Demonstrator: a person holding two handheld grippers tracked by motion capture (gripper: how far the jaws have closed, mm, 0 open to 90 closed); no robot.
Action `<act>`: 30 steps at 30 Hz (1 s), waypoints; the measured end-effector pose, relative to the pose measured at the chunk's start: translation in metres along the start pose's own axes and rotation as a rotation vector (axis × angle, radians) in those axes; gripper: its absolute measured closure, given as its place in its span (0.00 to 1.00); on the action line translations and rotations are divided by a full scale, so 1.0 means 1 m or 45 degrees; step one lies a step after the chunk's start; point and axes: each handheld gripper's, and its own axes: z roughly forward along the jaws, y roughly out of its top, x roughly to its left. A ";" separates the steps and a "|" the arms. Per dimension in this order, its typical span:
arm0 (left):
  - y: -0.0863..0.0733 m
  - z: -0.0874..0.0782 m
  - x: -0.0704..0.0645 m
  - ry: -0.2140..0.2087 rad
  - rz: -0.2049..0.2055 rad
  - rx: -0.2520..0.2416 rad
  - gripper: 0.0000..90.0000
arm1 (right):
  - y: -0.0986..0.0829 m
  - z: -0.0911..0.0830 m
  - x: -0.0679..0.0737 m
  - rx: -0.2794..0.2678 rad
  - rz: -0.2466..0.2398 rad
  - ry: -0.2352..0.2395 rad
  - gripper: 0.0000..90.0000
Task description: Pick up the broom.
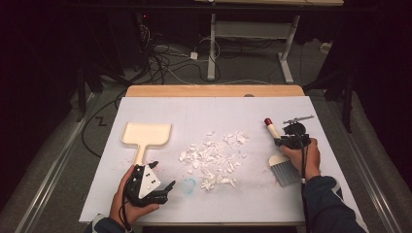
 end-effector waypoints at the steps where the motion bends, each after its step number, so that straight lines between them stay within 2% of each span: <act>1: 0.000 0.000 0.000 0.002 0.001 0.001 0.20 | -0.001 -0.002 -0.002 -0.017 0.006 0.010 0.80; 4: 0.000 -0.001 -0.001 0.004 0.000 -0.001 0.20 | -0.003 -0.013 -0.005 -0.081 0.015 0.018 0.80; 7: 0.000 -0.002 -0.001 0.008 0.000 0.000 0.20 | -0.008 -0.029 -0.009 -0.190 0.025 0.035 0.80; 9: 0.000 -0.002 -0.001 0.007 -0.001 0.001 0.20 | -0.009 -0.033 -0.010 -0.213 0.026 0.036 0.80; 10: 0.000 -0.002 -0.001 0.006 -0.002 0.002 0.20 | -0.012 -0.040 -0.010 -0.262 0.017 0.051 0.80; 12: 0.000 -0.002 -0.002 0.006 0.000 0.000 0.20 | -0.014 -0.044 -0.009 -0.280 0.014 0.060 0.80; 13: 0.000 -0.002 -0.001 0.002 -0.007 -0.002 0.20 | -0.017 -0.053 -0.008 -0.330 -0.005 0.068 0.80; 14: 0.000 -0.002 -0.001 0.002 -0.007 -0.002 0.20 | -0.019 -0.057 -0.008 -0.348 -0.009 0.078 0.80; 21: 0.002 -0.002 -0.002 -0.009 -0.029 -0.022 0.20 | -0.028 -0.078 -0.001 -0.443 -0.042 0.104 0.80; 24: 0.004 -0.003 -0.002 -0.006 -0.043 -0.033 0.20 | -0.034 -0.089 0.001 -0.501 -0.043 0.139 0.80; 30: 0.006 -0.003 -0.003 -0.010 -0.044 -0.035 0.20 | -0.037 -0.102 0.004 -0.552 -0.051 0.152 0.80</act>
